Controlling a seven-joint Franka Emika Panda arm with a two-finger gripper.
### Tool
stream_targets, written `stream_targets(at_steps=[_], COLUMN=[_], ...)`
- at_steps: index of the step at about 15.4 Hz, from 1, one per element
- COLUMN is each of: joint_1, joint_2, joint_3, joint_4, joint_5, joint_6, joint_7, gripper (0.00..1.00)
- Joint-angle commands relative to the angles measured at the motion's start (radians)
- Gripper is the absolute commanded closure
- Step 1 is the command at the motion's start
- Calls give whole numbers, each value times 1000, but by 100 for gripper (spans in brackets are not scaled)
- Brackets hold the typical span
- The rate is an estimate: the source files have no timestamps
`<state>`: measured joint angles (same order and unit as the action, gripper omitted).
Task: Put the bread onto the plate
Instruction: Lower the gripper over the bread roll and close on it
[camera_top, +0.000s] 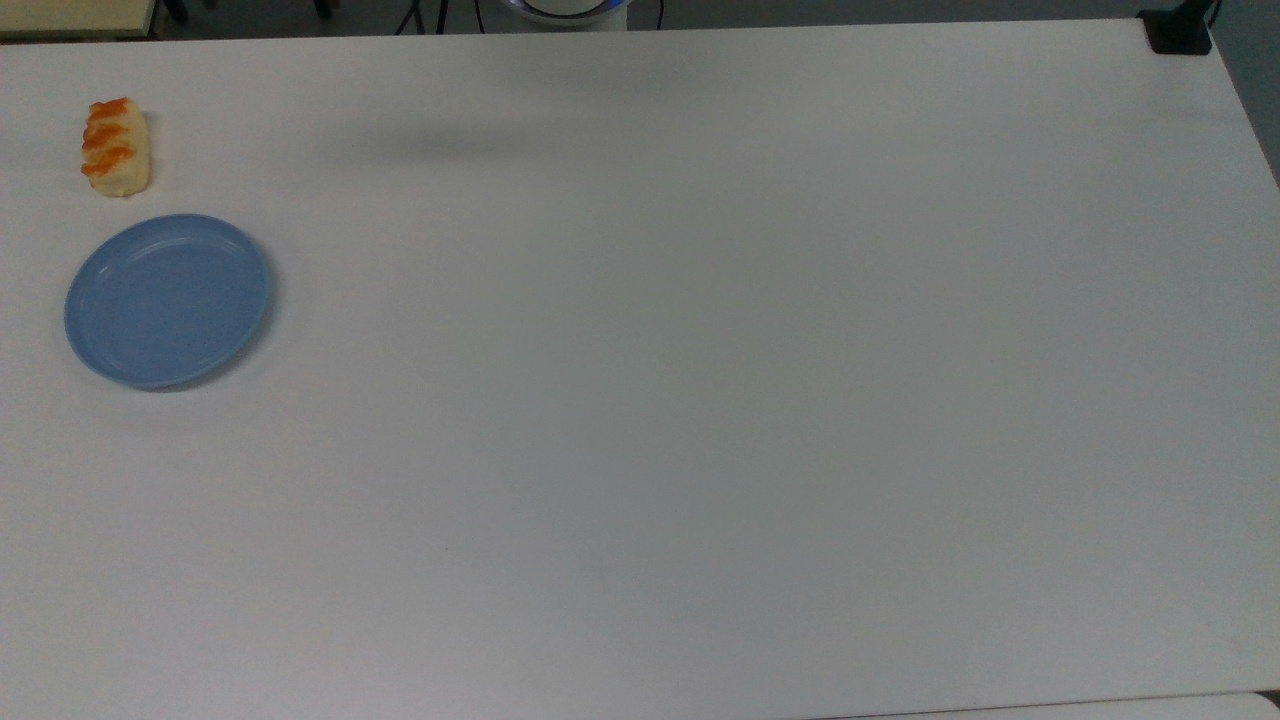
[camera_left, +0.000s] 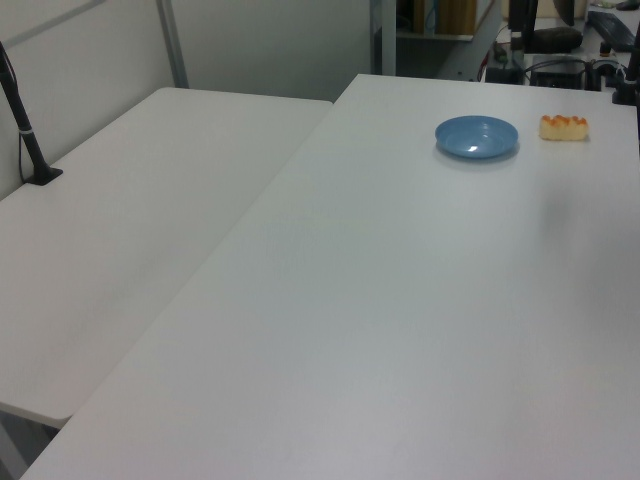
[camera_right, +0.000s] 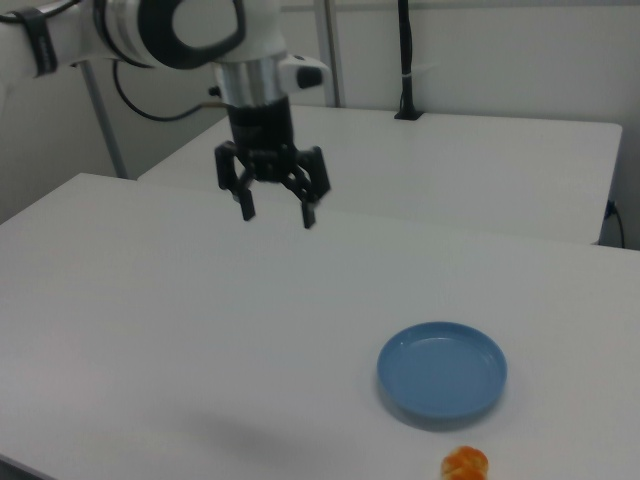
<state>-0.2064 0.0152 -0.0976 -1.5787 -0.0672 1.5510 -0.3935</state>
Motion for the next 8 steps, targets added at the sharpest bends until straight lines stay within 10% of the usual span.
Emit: stream_targets(at_steps=[1,8], joint_1=[-102,-269], joint_2=[-4,54], joint_3=[-4,-4], joint_4=[-91,-294], joint_5=[-14,-14], joint_6=[101,378], joint_7=[-122,-229], gripper=[0,0])
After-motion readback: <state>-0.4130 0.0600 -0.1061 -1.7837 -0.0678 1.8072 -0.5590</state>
